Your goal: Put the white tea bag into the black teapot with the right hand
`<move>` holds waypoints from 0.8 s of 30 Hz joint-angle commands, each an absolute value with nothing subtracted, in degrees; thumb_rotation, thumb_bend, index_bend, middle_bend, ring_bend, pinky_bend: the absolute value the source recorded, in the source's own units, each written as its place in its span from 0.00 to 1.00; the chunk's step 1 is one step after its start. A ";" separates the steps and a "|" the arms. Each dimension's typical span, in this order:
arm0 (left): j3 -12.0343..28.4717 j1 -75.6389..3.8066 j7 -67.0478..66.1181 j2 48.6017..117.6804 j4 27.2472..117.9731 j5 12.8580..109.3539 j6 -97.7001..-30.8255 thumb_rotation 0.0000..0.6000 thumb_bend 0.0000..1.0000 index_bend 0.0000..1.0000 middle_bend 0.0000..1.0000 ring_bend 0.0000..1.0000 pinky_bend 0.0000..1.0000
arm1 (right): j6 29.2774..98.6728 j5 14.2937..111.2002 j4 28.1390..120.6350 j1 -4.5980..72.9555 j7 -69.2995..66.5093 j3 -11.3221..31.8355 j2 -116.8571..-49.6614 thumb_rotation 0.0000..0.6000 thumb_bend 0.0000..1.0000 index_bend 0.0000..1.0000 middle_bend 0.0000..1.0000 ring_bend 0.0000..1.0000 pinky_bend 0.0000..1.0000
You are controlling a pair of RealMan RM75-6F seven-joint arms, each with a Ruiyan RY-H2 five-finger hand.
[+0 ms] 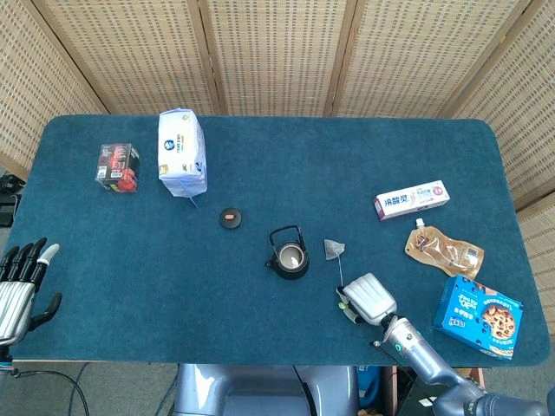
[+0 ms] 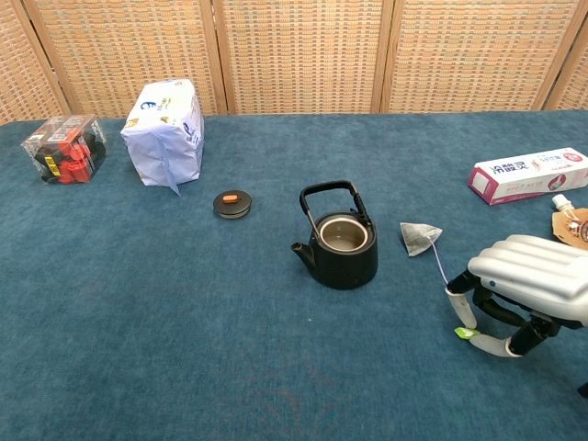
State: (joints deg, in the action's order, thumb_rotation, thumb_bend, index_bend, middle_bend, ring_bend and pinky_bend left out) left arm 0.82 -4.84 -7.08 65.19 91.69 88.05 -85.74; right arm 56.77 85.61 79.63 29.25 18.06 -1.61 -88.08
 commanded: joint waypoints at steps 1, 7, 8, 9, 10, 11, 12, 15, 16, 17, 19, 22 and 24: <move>0.81 -4.85 -7.06 65.20 91.64 88.08 -85.72 1.00 0.41 0.00 0.00 0.00 0.00 | 56.76 85.59 79.64 29.31 18.05 -1.56 -88.22 0.86 0.54 0.59 0.90 0.90 0.97; 0.81 -4.78 -6.94 65.24 91.49 87.94 -85.72 1.00 0.41 0.00 0.00 0.00 0.00 | 56.57 85.27 79.48 29.62 17.98 -1.20 -88.51 0.86 0.56 0.60 0.90 0.90 0.97; 0.79 -4.76 -6.92 65.23 91.46 87.95 -85.72 1.00 0.41 0.00 0.00 0.00 0.00 | 56.55 85.23 79.47 29.64 17.93 -1.18 -88.53 0.86 0.57 0.60 0.90 0.90 0.97; 0.77 -4.73 -6.90 65.23 91.43 87.95 -85.73 1.00 0.41 0.00 0.00 0.00 0.00 | 56.57 85.22 79.45 29.66 17.94 -1.17 -88.56 0.86 0.58 0.60 0.90 0.90 0.97; 0.77 -4.72 -6.88 65.23 91.42 87.93 -85.74 1.00 0.41 0.00 0.00 0.00 0.00 | 56.60 85.22 79.42 29.67 17.95 -1.16 -88.60 0.86 0.58 0.60 0.90 0.90 0.97; 0.77 -4.71 -6.87 65.24 91.40 87.91 -85.74 1.00 0.41 0.00 0.00 0.00 0.00 | 56.61 85.21 79.39 29.68 17.93 -1.14 -88.64 0.86 0.59 0.60 0.90 0.90 0.97; 0.75 -4.68 -6.83 65.23 91.39 87.91 -85.75 1.00 0.41 0.00 0.00 0.00 0.00 | 56.55 85.15 79.38 29.70 17.87 -1.15 -88.68 0.86 0.59 0.60 0.90 0.90 0.98; 0.77 -4.70 -6.77 65.22 91.34 87.90 -85.74 1.00 0.41 0.00 0.00 0.00 0.00 | 56.49 85.07 79.30 29.76 17.88 -1.12 -88.82 0.86 0.61 0.60 0.90 0.90 0.98; 0.75 -4.69 -6.72 65.21 91.33 87.92 -85.73 1.00 0.41 0.00 0.00 0.00 0.00 | 56.50 85.06 79.28 29.76 17.86 -1.12 -88.88 0.86 0.61 0.60 0.90 0.90 0.98; 0.75 -4.69 -6.70 65.20 91.32 87.93 -85.73 1.00 0.41 0.00 0.00 0.00 0.00 | 56.53 85.04 79.23 29.78 17.85 -1.10 -88.96 0.86 0.62 0.60 0.90 0.90 0.98; 0.73 -4.69 -6.64 65.17 91.29 87.89 -85.65 1.00 0.41 0.00 0.00 0.00 0.00 | 56.54 84.95 79.20 29.81 17.75 -1.05 -89.06 0.86 0.64 0.61 0.90 0.90 0.98; 0.74 -4.68 -6.56 65.15 91.24 87.78 -85.58 1.00 0.41 0.00 0.00 0.00 0.00 | 56.65 84.73 79.17 29.82 17.54 -0.85 -89.12 0.86 0.65 0.61 0.90 0.90 0.98; 0.72 -4.65 -6.54 65.13 91.24 87.78 -85.60 1.00 0.41 0.00 0.00 0.00 0.00 | 56.70 84.69 79.12 29.85 17.56 -0.81 -89.12 0.86 0.65 0.61 0.90 0.90 0.98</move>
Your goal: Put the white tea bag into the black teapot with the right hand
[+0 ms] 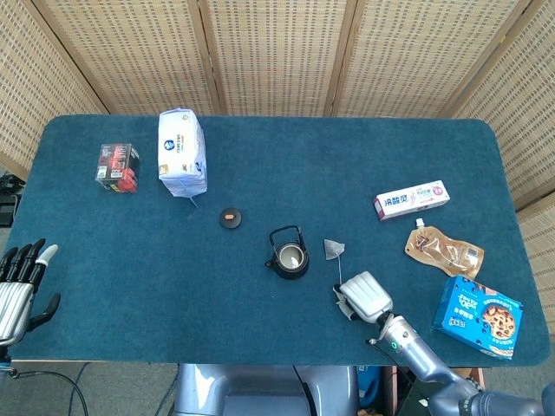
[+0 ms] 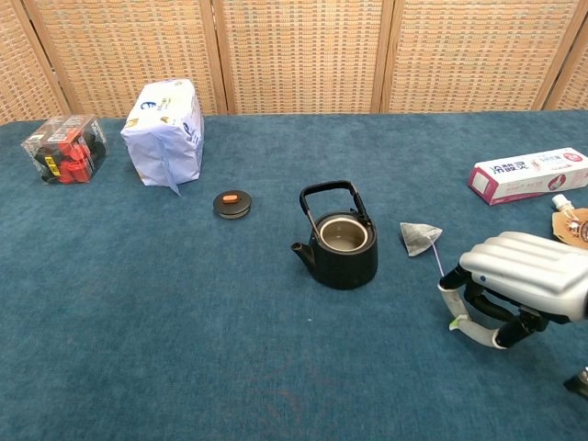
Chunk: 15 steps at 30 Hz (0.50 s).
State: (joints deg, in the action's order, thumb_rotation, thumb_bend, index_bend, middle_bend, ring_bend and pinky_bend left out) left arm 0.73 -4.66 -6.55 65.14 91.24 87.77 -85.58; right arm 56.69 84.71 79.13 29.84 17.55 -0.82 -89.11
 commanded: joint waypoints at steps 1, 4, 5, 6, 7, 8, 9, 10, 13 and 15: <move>0.71 -4.65 -6.53 65.14 91.23 87.79 -85.60 1.00 0.41 0.00 0.00 0.00 0.00 | 56.70 84.67 79.10 29.86 17.57 -0.80 -89.12 0.86 0.65 0.61 0.90 0.90 0.98; 0.73 -4.67 -6.51 65.14 91.21 87.80 -85.57 1.00 0.41 0.00 0.00 0.00 0.00 | 56.66 84.61 79.10 29.88 17.62 -0.87 -89.19 0.86 0.65 0.61 0.90 0.90 0.98; 0.75 -4.66 -6.49 65.15 91.20 87.76 -85.57 1.00 0.41 0.00 0.00 0.00 0.00 | 56.69 84.58 79.06 29.87 17.59 -0.88 -89.23 0.86 0.65 0.62 0.90 0.90 0.98; 0.73 -4.64 -6.49 65.15 91.18 87.73 -85.57 1.00 0.41 0.00 0.00 0.00 0.00 | 56.77 84.54 79.11 29.82 17.43 -0.87 -89.22 0.86 0.65 0.62 0.90 0.90 0.98; 0.73 -4.62 -6.50 65.16 91.18 87.72 -85.58 1.00 0.41 0.00 0.00 0.00 0.00 | 56.96 84.57 79.16 29.76 17.31 -0.85 -89.19 0.87 0.65 0.62 0.90 0.90 0.98; 0.74 -4.62 -6.49 65.17 91.17 87.69 -85.57 1.00 0.41 0.00 0.00 0.00 0.00 | 57.17 84.63 79.20 29.71 17.21 -0.80 -89.15 0.87 0.65 0.62 0.90 0.90 0.98; 0.75 -4.63 -6.48 65.17 91.16 87.67 -85.53 1.00 0.41 0.00 0.00 0.00 0.00 | 57.41 84.69 79.33 29.67 17.10 -0.74 -89.02 0.87 0.65 0.62 0.90 0.90 0.98; 0.75 -4.63 -6.48 65.17 91.16 87.59 -85.47 1.00 0.41 0.00 0.00 0.00 0.00 | 57.98 84.93 79.75 29.58 16.98 -0.61 -88.61 0.88 0.65 0.62 0.90 0.90 0.98; 0.77 -4.71 -6.60 65.22 91.27 87.61 -85.37 1.00 0.41 0.00 0.00 0.00 0.00 | 59.59 85.62 81.45 29.46 16.97 -0.08 -87.13 0.91 0.65 0.62 0.90 0.90 0.98; 0.70 -4.75 -6.74 65.23 91.36 87.69 -85.27 1.00 0.41 0.00 0.00 0.00 0.00 | 60.60 86.08 82.92 29.47 17.30 0.35 -85.88 0.94 0.66 0.62 0.90 0.90 0.98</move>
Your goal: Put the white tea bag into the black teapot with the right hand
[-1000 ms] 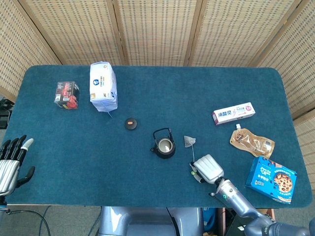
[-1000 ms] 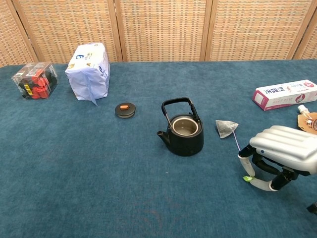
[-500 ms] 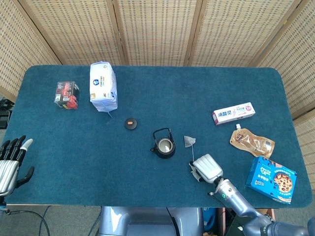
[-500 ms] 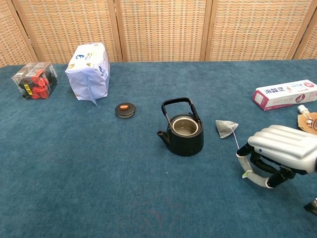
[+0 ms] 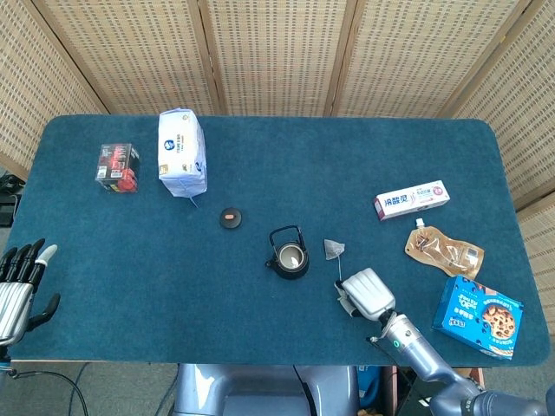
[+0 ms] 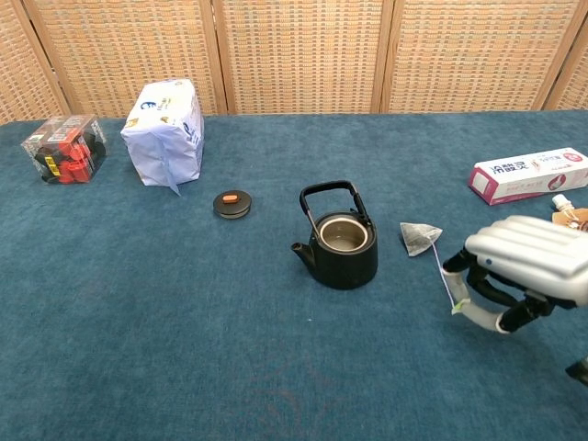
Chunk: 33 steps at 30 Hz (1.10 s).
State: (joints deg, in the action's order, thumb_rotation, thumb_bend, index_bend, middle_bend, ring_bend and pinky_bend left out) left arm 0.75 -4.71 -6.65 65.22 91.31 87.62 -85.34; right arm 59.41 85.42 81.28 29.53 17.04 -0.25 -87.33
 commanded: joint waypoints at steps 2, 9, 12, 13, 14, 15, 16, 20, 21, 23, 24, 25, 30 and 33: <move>0.68 -4.80 -6.91 65.22 91.53 87.79 -85.25 1.00 0.41 0.00 0.00 0.00 0.00 | 61.27 86.36 84.92 29.55 17.71 0.79 -84.29 0.94 0.66 0.62 0.90 0.90 0.98; 0.43 -4.96 -7.38 65.05 92.17 87.76 -84.61 1.00 0.41 0.00 0.00 0.00 0.00 | 62.68 86.90 89.37 29.93 19.22 2.06 -80.50 0.96 0.66 0.63 0.90 0.90 0.98; 0.25 -5.10 -7.66 64.72 92.80 87.49 -83.93 1.00 0.41 0.00 0.00 0.00 0.00 | 63.01 86.93 91.25 30.21 19.65 2.74 -78.86 0.95 0.66 0.63 0.90 0.90 0.98; 0.23 -5.14 -7.78 64.66 92.94 87.46 -83.80 1.00 0.41 0.00 0.00 0.00 0.00 | 63.08 86.94 91.85 30.34 19.73 3.00 -78.34 0.95 0.66 0.63 0.90 0.90 0.98; 0.22 -5.17 -7.86 64.63 93.03 87.44 -83.73 1.00 0.41 0.00 0.00 0.00 0.00 | 63.12 86.93 92.22 30.42 19.81 3.16 -78.01 0.95 0.66 0.63 0.90 0.90 0.98; 0.16 -5.19 -7.90 64.64 93.14 87.46 -83.64 1.00 0.41 0.00 0.00 0.00 0.00 | 63.12 86.99 92.75 30.56 20.04 3.32 -77.51 0.95 0.66 0.63 0.90 0.90 0.98; 0.11 -5.21 -7.89 64.65 93.19 87.50 -83.57 1.00 0.41 0.00 0.00 0.00 0.00 | 63.12 87.02 93.07 30.65 20.28 3.44 -77.21 0.95 0.66 0.63 0.90 0.90 0.98; -0.11 -5.46 -7.70 65.00 93.06 87.44 -82.80 1.00 0.41 0.00 0.00 0.00 0.00 | 63.01 86.16 94.81 31.49 21.90 5.02 -75.84 0.96 0.66 0.63 0.90 0.90 0.98; -0.11 -5.49 -7.65 65.07 92.98 87.43 -82.75 1.00 0.41 0.00 0.00 0.00 0.00 | 62.75 85.74 95.22 31.73 22.01 5.39 -75.55 0.96 0.66 0.63 0.90 0.91 0.98; -0.13 -5.50 -7.51 65.13 92.88 87.44 -82.72 1.00 0.41 0.00 0.00 0.00 0.00 | 62.38 85.09 95.83 32.14 22.01 6.01 -75.11 0.96 0.66 0.63 0.90 0.91 0.98; -0.13 -5.51 -7.45 65.14 92.83 87.44 -82.72 1.00 0.41 0.00 0.00 0.00 0.00 | 62.24 84.85 96.04 32.30 21.98 6.25 -74.96 0.95 0.66 0.63 0.90 0.91 0.98; -0.13 -5.50 -7.35 65.16 92.74 87.47 -82.76 1.00 0.41 0.00 0.00 0.00 0.00 | 62.07 84.45 96.56 32.73 21.92 6.93 -74.58 0.95 0.66 0.63 0.90 0.91 0.98; -0.21 -5.44 -7.11 65.22 92.57 87.74 -83.01 1.00 0.41 0.00 0.00 0.00 0.00 | 61.79 83.67 98.07 33.71 21.71 8.36 -73.53 0.96 0.66 0.63 0.90 0.91 0.98; -0.27 -5.43 -7.08 65.25 92.55 87.81 -83.02 1.00 0.41 0.00 0.00 0.00 0.00 | 61.71 83.31 98.64 34.17 21.39 9.05 -73.18 0.96 0.66 0.63 0.90 0.91 0.98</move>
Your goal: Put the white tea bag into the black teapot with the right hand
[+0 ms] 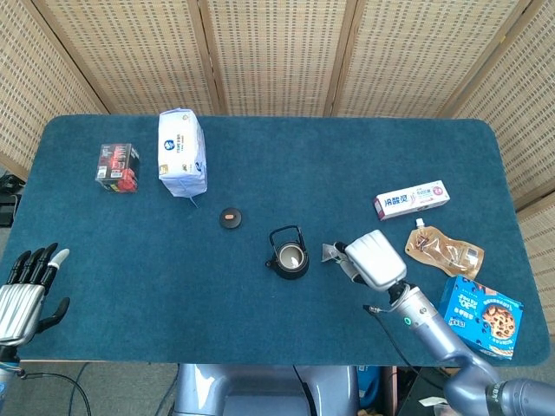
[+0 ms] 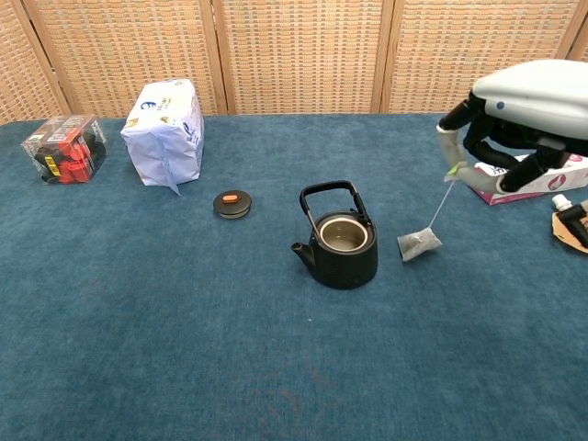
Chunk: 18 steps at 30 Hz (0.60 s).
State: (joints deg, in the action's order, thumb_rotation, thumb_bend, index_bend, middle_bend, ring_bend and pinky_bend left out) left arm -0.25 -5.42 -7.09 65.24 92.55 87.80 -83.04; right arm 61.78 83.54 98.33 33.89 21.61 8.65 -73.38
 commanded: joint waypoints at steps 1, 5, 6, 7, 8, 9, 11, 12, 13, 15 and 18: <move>-0.26 -5.45 -7.10 65.27 92.56 87.83 -83.01 1.00 0.41 0.00 0.00 0.00 0.00 | 61.59 83.12 98.85 34.50 21.23 9.47 -73.00 0.96 0.66 0.63 0.90 0.91 0.98; -0.26 -5.49 -7.19 65.31 92.67 87.94 -83.06 1.00 0.41 0.00 0.00 0.00 0.00 | 60.99 82.24 99.29 35.58 21.22 10.68 -72.68 0.96 0.66 0.63 0.90 0.91 0.98; -0.24 -5.50 -7.20 65.31 92.70 87.95 -83.08 1.00 0.41 0.00 0.00 0.00 0.00 | 60.85 82.06 99.40 35.80 21.25 10.89 -72.63 0.96 0.66 0.63 0.90 0.91 0.98; -0.23 -5.49 -7.22 65.31 92.72 87.94 -83.11 1.00 0.41 0.00 0.00 0.00 0.00 | 60.74 81.90 99.51 35.97 21.30 11.04 -72.58 0.96 0.66 0.63 0.90 0.91 0.98; -0.22 -5.50 -7.24 65.30 92.77 87.92 -83.10 1.00 0.41 0.00 0.00 0.00 0.00 | 60.63 81.71 99.71 36.23 21.41 11.27 -72.49 0.96 0.66 0.63 0.90 0.91 0.98; -0.22 -5.51 -7.26 65.30 92.79 87.92 -83.09 1.00 0.41 0.00 0.00 0.00 0.00 | 60.56 81.57 99.85 36.36 21.47 11.38 -72.42 0.96 0.66 0.63 0.90 0.91 0.99; -0.28 -5.50 -7.30 65.29 92.79 87.92 -83.04 1.00 0.41 0.00 0.00 0.00 0.00 | 60.52 81.30 100.24 36.65 21.60 11.66 -72.19 0.96 0.66 0.63 0.90 0.91 0.99; -0.30 -5.51 -7.32 65.28 92.79 87.93 -83.01 1.00 0.41 0.00 0.00 0.00 0.00 | 60.50 81.19 100.37 36.76 21.66 11.79 -72.09 0.96 0.66 0.63 0.90 0.91 0.99; -0.31 -5.52 -7.34 65.29 92.79 87.92 -82.97 1.00 0.41 0.00 0.00 0.00 0.00 | 60.44 81.07 100.51 36.90 21.68 11.91 -71.98 0.96 0.66 0.63 0.90 0.91 0.99; -0.32 -5.57 -7.33 65.35 92.80 87.91 -82.89 1.00 0.41 0.00 0.00 0.00 0.00 | 60.22 80.64 100.89 37.27 21.73 12.28 -71.68 0.97 0.66 0.63 0.90 0.91 0.99; -0.36 -5.58 -7.34 65.43 92.80 88.01 -82.90 1.00 0.41 0.00 0.00 0.00 0.00 | 60.23 80.41 101.47 37.64 22.13 12.65 -71.28 0.97 0.66 0.63 0.90 0.91 0.99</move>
